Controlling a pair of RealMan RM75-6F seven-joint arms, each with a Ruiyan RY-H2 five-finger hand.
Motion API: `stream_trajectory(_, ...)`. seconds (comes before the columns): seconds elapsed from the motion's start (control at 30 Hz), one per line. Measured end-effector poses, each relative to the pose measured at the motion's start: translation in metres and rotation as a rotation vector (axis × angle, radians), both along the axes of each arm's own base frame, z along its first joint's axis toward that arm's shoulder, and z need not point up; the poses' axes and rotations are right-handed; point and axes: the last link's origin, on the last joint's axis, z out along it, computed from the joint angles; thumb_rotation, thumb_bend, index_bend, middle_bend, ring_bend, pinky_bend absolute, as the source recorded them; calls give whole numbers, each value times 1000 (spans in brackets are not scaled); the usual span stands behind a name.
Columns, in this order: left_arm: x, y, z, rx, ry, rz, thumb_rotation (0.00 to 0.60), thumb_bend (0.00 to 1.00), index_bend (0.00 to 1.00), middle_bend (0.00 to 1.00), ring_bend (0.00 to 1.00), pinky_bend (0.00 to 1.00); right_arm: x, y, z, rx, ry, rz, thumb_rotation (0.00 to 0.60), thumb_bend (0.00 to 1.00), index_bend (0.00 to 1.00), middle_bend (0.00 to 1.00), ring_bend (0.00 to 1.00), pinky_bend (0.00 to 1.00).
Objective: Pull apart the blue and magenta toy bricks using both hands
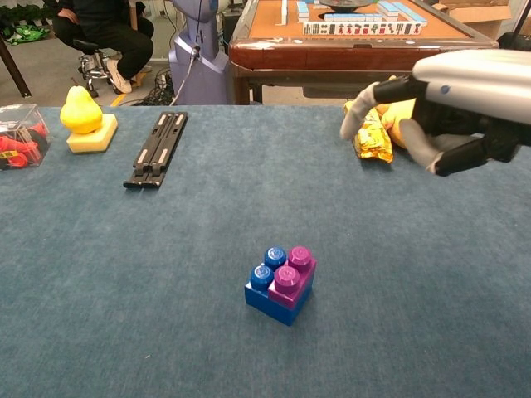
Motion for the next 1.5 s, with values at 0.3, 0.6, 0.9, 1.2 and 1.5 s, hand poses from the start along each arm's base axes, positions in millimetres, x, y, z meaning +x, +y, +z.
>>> stream_trajectory(0.3,-5,-5,-1,-1,0,15,600,136,284,580,549,730,17,-3,-32,107,57,42,600,1000,315,983,1000,1000)
stream_trajectory(0.6,-5,-6,-3,-4,-1,17,600,136,284,580,549,730,24,-3,-56,179,106,62,600,1000,315,984,1000,1000)
stream_trajectory(0.9,-9,-8,-3,-4,-1,30,600,136,284,580,549,730,31,-2,-75,231,112,81,600,1000,315,984,1000,1000)
stream_trajectory(1.2,-11,-11,-3,-1,-2,34,600,136,284,580,549,730,25,0,-78,249,146,67,600,1000,315,984,1000,1000)
stream_trajectory(1.5,-11,-13,-5,-3,-4,36,600,136,284,580,549,730,24,0,-86,265,161,64,600,1000,315,984,1000,1000)
